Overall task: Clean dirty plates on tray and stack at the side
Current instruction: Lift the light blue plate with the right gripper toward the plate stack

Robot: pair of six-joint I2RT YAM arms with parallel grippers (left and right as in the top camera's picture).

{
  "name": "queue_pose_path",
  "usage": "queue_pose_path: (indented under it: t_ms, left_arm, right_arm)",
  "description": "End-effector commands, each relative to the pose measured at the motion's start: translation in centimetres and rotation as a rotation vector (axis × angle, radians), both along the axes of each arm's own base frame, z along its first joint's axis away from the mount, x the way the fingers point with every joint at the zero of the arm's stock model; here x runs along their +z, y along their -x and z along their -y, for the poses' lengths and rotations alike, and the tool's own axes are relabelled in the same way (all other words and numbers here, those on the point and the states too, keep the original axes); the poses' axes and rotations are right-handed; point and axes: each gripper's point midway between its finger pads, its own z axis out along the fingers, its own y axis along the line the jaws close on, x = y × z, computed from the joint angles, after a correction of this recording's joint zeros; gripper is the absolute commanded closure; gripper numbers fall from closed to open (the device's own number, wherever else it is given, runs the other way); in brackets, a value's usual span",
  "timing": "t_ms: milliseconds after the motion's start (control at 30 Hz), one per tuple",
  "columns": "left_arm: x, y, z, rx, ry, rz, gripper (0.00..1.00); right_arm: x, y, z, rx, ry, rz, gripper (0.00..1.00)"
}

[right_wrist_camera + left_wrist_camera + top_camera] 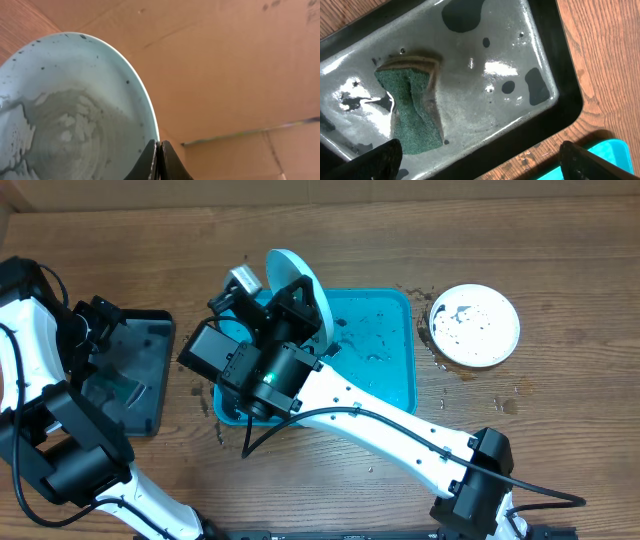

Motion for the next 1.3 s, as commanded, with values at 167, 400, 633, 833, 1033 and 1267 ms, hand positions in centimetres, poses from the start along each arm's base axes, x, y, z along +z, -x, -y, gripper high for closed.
queue_pose_path:
  t_ms: [167,400,633,833,1033,1267]
  left_arm:
    - [0.6,-0.4,-0.2,-0.013,-0.003,0.021,0.00]
    - [0.6,-0.4,-0.2,-0.012,-0.004,0.021,0.00]
    - [0.6,-0.4,-0.2,-0.013,-0.003,0.021,0.00]
    - [0.6,-0.4,-0.2,-0.013,-0.003,0.021,0.00]
    - [0.6,-0.4,-0.2,-0.013,-0.003,0.021,0.00]
    - [0.6,-0.4,-0.2,-0.013,-0.003,0.021,0.00]
  right_arm:
    - [3.9,0.2,0.4,0.009,0.036,0.052,0.96]
    - [2.1,-0.5,-0.8,0.090,-0.009,-0.048,0.96]
    - [-0.1,-0.8,-0.9,0.133,-0.057,-0.156,0.96]
    - [-4.0,-0.9,-2.7,0.217,-0.296,-0.363,0.96]
    - [-6.2,-4.2,5.2,-0.123,-0.553,-0.380,0.96]
    - [-10.4,-9.2,17.9,-0.378,-1.048,-0.704,0.96]
